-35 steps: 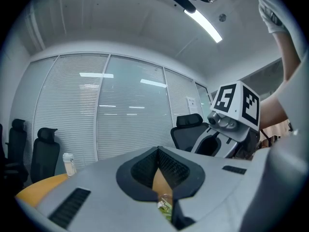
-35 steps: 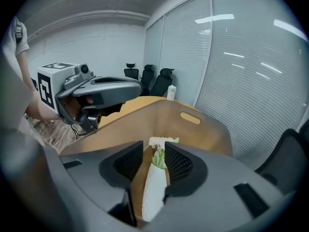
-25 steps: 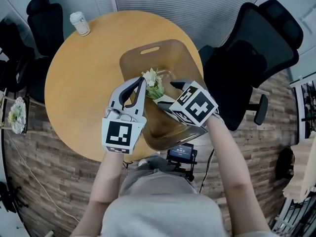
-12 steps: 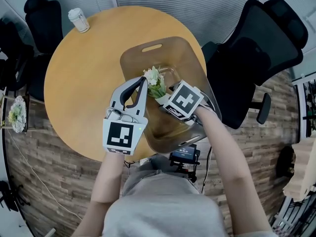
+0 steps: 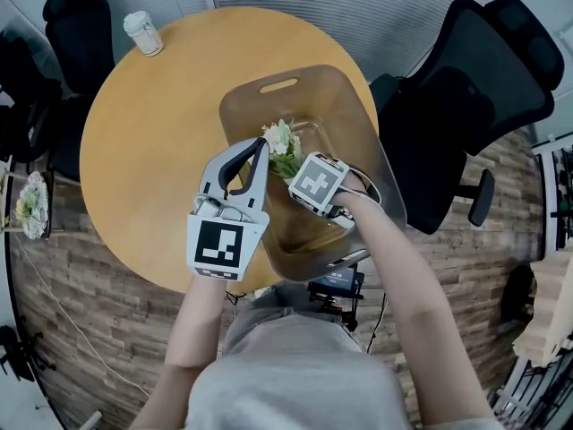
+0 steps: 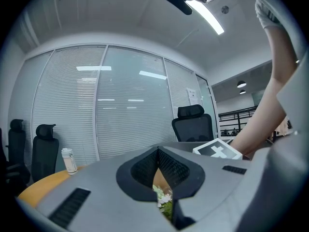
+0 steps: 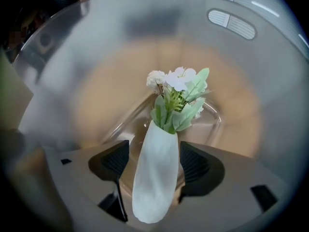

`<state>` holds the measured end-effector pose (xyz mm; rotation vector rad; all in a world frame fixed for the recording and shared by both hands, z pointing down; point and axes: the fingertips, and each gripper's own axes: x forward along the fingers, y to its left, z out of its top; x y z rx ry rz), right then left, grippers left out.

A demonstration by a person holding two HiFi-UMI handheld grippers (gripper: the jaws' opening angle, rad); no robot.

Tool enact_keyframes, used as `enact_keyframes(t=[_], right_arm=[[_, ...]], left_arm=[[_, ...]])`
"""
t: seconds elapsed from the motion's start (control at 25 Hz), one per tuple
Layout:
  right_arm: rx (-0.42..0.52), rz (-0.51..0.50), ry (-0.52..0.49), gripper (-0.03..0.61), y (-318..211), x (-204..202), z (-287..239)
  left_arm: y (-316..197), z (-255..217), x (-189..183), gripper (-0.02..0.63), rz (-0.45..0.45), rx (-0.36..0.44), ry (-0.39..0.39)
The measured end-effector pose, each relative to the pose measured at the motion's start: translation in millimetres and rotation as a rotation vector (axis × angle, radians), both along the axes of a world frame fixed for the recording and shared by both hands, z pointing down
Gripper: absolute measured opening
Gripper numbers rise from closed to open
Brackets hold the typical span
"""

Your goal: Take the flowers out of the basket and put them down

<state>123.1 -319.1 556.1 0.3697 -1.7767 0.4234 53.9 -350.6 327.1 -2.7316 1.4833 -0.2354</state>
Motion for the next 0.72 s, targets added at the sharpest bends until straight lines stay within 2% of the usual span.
enact_keyframes(t=[0.32,0.72], right_arm=[[-0.059,0.022,0.096,0.345,6,18,34],[-0.139,0.107,0.098,0.36,9,23,55]], left_arm=[[-4,0,0,0.003,-0.005,0.004,0.001],[-4,0,0,0.003,-0.01,-0.009,-0.002]])
